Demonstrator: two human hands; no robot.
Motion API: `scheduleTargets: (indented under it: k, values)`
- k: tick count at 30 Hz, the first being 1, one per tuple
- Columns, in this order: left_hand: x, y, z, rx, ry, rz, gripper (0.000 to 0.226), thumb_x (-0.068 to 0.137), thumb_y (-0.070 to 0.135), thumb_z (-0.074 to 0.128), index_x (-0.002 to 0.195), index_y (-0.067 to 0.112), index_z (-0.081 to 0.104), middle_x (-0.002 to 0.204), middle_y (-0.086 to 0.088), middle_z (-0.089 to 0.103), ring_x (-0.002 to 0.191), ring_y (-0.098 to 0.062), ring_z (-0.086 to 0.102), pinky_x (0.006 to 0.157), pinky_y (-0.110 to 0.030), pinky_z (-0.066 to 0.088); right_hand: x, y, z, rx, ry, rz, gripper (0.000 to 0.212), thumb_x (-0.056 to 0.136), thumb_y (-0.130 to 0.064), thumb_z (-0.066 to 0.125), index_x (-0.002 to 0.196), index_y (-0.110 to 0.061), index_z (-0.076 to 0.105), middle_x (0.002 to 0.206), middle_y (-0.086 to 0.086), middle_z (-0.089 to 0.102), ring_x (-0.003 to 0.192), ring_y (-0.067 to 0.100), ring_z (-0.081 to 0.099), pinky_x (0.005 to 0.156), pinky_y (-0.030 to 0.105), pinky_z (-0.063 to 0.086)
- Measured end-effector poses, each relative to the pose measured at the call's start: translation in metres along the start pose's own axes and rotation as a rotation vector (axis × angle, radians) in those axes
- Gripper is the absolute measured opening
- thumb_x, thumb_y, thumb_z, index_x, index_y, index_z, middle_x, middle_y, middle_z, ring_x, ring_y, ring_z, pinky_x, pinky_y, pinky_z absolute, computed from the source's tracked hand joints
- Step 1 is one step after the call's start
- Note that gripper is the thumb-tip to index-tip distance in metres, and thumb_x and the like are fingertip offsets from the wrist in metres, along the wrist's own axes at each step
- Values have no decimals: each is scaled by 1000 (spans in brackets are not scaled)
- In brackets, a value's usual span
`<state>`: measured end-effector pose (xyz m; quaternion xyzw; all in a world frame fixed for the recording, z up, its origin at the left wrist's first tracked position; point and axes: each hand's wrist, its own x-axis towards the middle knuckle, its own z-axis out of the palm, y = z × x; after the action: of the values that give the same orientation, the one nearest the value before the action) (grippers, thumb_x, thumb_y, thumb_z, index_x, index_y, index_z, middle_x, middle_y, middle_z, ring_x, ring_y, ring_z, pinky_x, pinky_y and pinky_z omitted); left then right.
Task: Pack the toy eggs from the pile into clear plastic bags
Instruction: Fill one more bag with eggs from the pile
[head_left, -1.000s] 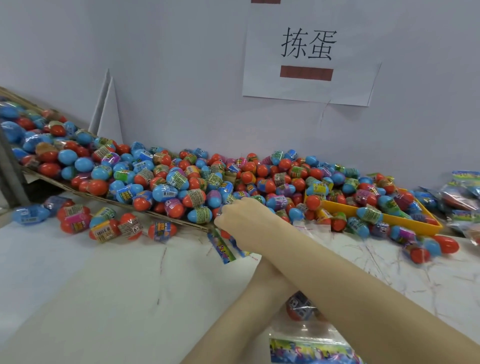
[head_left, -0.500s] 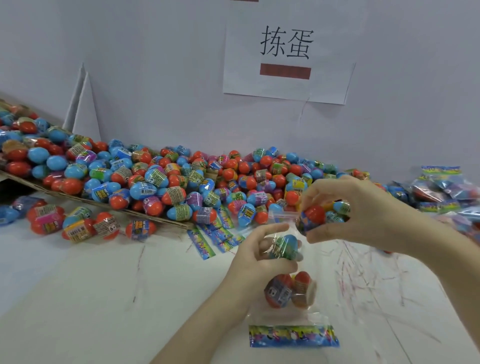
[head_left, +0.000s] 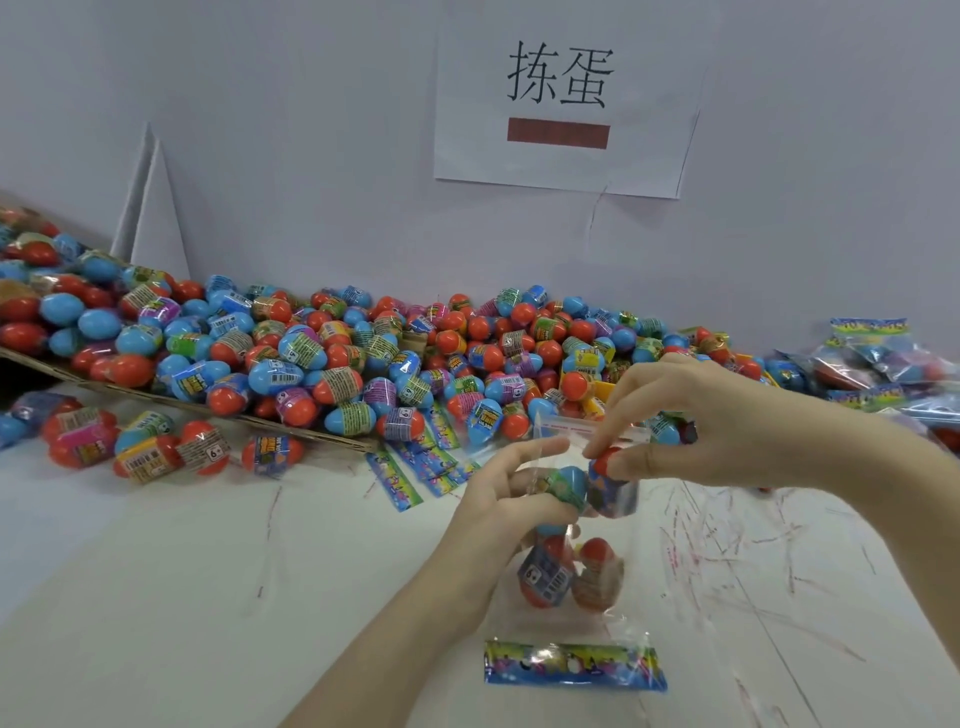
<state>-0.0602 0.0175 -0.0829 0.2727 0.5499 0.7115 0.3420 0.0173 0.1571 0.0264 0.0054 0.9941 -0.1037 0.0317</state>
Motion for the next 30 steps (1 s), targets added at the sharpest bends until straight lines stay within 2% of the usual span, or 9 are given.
scheduleTargets:
  k: [1,4,9,12,15,19,22,25,30]
  values:
    - [0,0,1,-4,2,-8,53,55,6,60,105,22,62,76,-5,67,69,-15,65,71,-29,56,0,2,3,2,-1,13,8,71,-58,52,78,-56,55,94,-29,46,96,-6,35,87,24,31]
    - [-2,1,2,-24,6,-19,51,55,7,60,103,23,63,78,-8,66,67,-14,64,58,-21,50,2,7,13,-37,39,22,8,82,-43,57,88,-47,62,92,-30,41,94,0,37,85,22,34]
    - [-2,1,1,-16,-9,-22,50,54,8,59,101,25,64,85,-9,67,74,-17,65,66,-26,52,1,4,15,-13,77,27,13,76,-46,62,88,-48,57,94,-32,38,99,0,39,90,25,34]
    - [-1,-1,1,-13,-16,-21,49,53,8,58,97,25,66,85,-5,69,79,-18,65,72,-30,53,3,-2,14,227,379,26,31,69,-47,64,99,-44,54,97,-31,47,89,-7,50,69,12,42]
    - [-2,1,1,-39,-61,-9,51,52,8,56,101,19,65,92,-10,68,81,-20,65,73,-30,55,11,-9,21,254,313,35,46,72,-39,69,114,-37,53,96,-24,56,86,-3,57,68,13,48]
    - [-8,7,4,7,-99,25,38,53,30,68,91,22,69,90,0,71,83,-12,67,70,-23,55,12,-10,29,341,343,16,32,77,-16,72,98,-36,57,73,-15,65,69,4,64,72,21,55]
    - [-6,7,7,99,58,122,34,65,47,74,90,24,67,87,7,72,76,-1,66,61,-12,49,9,-9,32,368,366,-9,34,75,-15,73,90,-40,54,70,-16,64,65,3,63,69,18,55]
    - [-5,9,7,124,202,243,8,80,29,62,82,24,68,79,5,72,66,-5,65,57,-16,51,8,-11,32,359,386,-27,33,74,-21,73,86,-43,52,71,-15,65,66,3,62,69,18,53]
    - [-7,9,6,131,213,314,21,89,11,55,76,21,69,67,6,72,60,-4,66,52,-14,49,2,-17,38,-17,669,-126,9,75,-32,72,83,-29,72,79,-8,66,71,12,60,64,34,50]
